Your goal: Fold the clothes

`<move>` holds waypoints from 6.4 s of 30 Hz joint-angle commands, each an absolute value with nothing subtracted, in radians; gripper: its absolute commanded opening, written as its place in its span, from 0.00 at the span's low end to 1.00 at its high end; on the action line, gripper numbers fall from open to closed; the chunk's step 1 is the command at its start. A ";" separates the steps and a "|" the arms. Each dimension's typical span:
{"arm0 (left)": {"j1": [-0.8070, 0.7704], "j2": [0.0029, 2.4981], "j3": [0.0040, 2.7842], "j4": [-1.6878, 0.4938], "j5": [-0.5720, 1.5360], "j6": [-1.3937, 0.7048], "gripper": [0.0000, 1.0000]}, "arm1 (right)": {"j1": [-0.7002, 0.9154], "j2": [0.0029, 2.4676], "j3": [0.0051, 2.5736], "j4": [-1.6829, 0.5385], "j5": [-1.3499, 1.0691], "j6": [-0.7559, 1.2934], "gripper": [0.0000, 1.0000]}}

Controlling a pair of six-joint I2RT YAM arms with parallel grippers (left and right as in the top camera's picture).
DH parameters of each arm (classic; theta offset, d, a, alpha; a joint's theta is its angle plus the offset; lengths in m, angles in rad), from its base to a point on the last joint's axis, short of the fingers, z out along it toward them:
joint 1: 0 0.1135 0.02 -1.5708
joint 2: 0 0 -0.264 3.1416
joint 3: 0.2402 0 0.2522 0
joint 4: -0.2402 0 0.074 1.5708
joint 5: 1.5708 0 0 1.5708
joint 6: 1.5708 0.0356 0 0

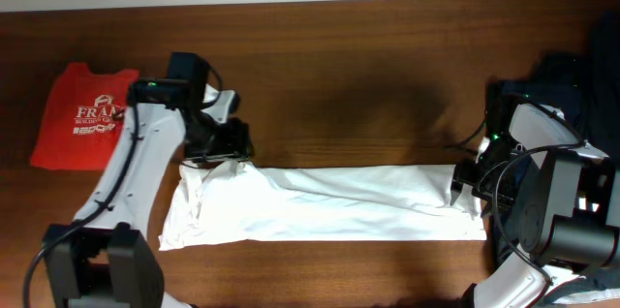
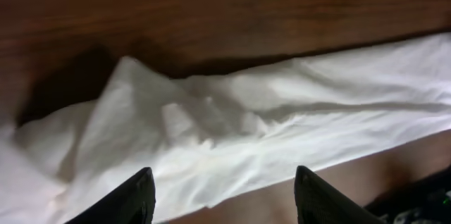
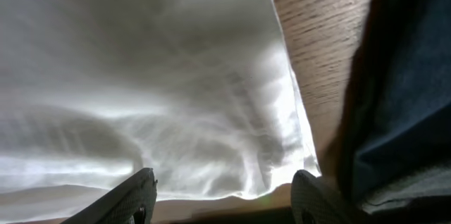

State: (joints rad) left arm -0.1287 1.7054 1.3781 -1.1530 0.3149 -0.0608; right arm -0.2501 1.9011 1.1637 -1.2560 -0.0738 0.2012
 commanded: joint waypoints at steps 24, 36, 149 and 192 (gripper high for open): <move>-0.255 1.649 1.114 -0.936 0.661 0.023 0.01 | -0.255 1.893 1.164 -1.248 -0.086 0.191 0.65; -0.412 1.644 1.086 -1.011 0.523 0.027 0.10 | -0.255 1.893 1.164 -1.250 -0.087 0.191 0.65; 0.199 1.647 1.232 -0.843 0.043 -0.264 0.77 | -0.234 1.893 1.108 -1.098 -0.251 -0.045 0.83; 0.199 1.644 1.231 -0.896 0.049 -0.268 0.79 | 0.102 1.893 1.448 -1.347 -0.100 0.070 0.04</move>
State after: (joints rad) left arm 0.1932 1.6623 1.2194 -0.8940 0.0422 -0.2722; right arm -0.0113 1.8973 1.4391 -1.3499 -0.1043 0.0433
